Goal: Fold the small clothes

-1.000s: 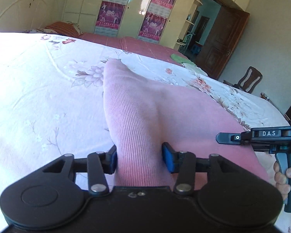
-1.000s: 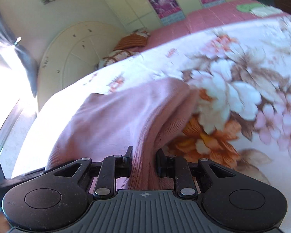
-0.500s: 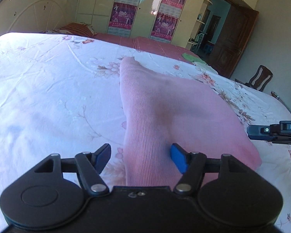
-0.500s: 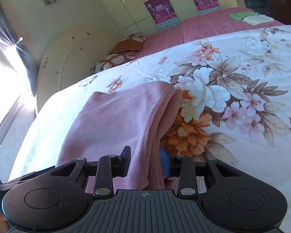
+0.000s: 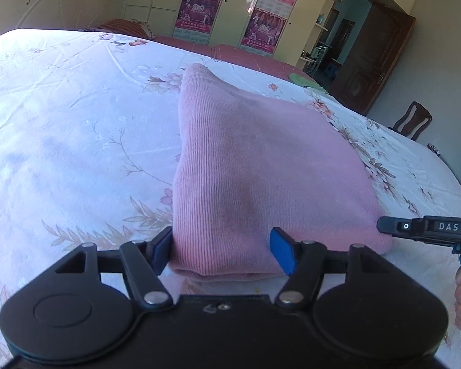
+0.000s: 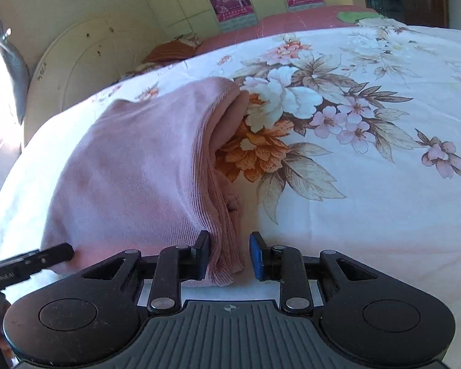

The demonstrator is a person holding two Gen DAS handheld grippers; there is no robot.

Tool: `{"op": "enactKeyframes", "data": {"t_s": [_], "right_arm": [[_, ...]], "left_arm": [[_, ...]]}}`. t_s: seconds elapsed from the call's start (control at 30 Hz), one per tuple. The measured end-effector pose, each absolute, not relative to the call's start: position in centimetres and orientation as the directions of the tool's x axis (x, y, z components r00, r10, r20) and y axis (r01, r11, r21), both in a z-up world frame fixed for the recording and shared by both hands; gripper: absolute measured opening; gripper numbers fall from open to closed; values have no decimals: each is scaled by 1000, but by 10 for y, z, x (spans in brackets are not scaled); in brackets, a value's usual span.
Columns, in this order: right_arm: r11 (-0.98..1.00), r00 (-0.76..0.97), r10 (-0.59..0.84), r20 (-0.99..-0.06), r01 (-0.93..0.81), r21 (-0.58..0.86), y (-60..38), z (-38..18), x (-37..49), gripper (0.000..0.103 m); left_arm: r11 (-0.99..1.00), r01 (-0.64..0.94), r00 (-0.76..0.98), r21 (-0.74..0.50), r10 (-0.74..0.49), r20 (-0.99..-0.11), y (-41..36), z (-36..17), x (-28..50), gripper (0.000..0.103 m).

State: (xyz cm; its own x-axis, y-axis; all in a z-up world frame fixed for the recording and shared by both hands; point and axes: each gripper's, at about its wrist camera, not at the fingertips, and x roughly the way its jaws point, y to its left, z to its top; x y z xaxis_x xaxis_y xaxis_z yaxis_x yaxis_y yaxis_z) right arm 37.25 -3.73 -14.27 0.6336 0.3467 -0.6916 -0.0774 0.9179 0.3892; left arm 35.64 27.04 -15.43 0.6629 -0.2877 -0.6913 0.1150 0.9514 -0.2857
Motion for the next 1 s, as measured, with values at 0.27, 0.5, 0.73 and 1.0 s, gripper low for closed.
{"op": "enactKeyframes", "data": {"t_s": [0.27,0.5,0.73,1.0], "right_arm": [[948,602,247,-760,14,319,-18,-147,377,28],[940,659,253,-709,7,341,-11,-115,346,28],[931,655,266,-707,15,364,-8,-104,318,28],[923,658,310,-686,-36,382,-6,-78,286,28]], "left_arm": [[967,127,632,-219,-249,-734,257,-155,365,70],[965,148,631,-215,-260,-731,256,-132,355,103],[992,84,559,-99,-129,-819,245,-128,349,103],[994,104,645,-22,-84,-759,233,-93,316,103]]}}
